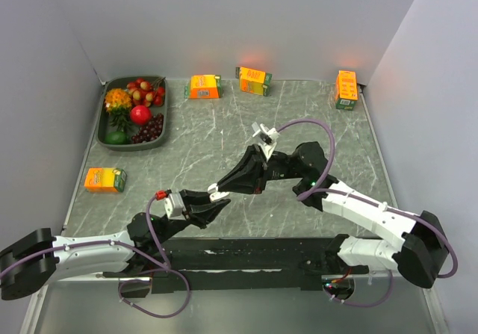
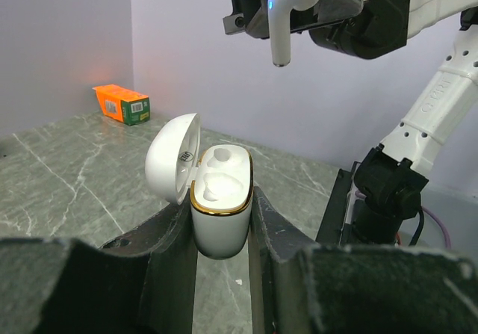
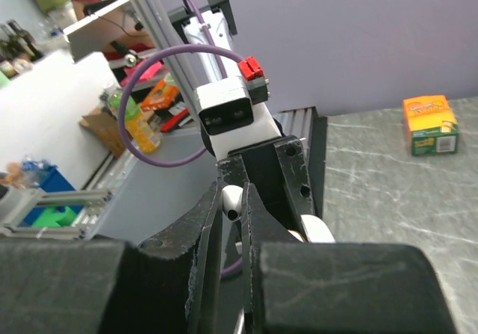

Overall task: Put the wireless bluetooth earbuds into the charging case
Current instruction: Place the earbud in the charging case.

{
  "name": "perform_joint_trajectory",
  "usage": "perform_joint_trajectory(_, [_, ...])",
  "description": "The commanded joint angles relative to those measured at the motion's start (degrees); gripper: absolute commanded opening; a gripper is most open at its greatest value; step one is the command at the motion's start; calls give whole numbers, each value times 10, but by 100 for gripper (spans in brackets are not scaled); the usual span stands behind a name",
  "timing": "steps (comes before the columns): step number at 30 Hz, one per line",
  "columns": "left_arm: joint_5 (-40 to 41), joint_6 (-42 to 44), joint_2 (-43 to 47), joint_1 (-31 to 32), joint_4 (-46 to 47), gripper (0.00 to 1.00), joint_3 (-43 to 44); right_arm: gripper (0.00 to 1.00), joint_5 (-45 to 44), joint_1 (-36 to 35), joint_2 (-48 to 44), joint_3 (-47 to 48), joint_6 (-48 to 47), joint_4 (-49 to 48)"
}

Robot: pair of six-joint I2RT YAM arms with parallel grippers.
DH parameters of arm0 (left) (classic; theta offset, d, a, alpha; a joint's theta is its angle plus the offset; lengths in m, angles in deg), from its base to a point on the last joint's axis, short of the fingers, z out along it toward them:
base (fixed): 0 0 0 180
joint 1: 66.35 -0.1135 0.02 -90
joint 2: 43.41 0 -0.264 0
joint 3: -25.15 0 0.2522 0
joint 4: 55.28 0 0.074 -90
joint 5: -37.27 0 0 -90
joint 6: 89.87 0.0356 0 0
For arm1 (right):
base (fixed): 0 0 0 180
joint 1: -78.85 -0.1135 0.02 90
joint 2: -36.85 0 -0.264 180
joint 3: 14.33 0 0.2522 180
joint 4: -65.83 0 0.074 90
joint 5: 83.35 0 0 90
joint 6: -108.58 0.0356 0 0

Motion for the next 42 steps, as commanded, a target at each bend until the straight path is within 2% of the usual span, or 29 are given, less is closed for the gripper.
perform_joint_trajectory(1, [-1,-23,-5,-2,39,1,13,0,-4,-5,17,-19,56,-137])
perform_joint_trajectory(6, [14,-17,-28,-3,71,1,13,0,-24,-5,34,-46,143,-224])
perform_joint_trajectory(10, [31,-7,-52,-3,97,1,17,0,-57,-4,47,-71,216,-329])
perform_joint_trajectory(13, [43,-5,-63,-3,111,1,17,0,-77,-3,42,-79,236,-344])
perform_joint_trajectory(16, [56,-4,-65,-3,118,1,18,0,-89,-3,30,-87,227,-331])
perform_joint_trajectory(21, [60,-2,-54,-2,108,1,27,0,-124,-4,-1,-105,146,-244])
perform_joint_trajectory(27, [68,-17,-42,-3,94,1,44,0,-179,-6,-35,-126,75,-189])
perform_joint_trajectory(32, [72,-21,-44,-3,69,1,70,0,-235,-19,-52,-136,53,-185])
perform_joint_trajectory(42, [93,-14,-84,-2,102,1,82,0,-316,-48,-64,-157,46,-230])
